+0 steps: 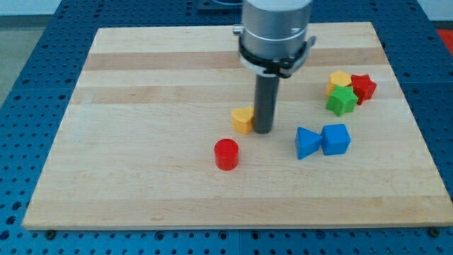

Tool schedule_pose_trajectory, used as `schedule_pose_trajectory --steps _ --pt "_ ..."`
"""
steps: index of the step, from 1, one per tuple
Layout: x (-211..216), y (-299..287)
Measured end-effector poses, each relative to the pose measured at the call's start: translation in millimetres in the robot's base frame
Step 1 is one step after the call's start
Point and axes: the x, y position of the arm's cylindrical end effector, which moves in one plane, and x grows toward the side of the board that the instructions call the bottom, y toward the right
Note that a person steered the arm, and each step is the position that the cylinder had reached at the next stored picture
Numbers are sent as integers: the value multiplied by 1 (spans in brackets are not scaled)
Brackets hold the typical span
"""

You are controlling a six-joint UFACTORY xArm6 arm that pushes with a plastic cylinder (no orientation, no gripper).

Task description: Place the arm to the right of the red star

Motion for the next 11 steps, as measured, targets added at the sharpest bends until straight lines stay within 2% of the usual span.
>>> schedule_pose_trajectory --steps 2,3,6,7,8,11 --pt "-46 -56" --pt "-51 -54" --pt "-111 119" --pt "-123 193" --pt "-124 243" --pt "-98 251"
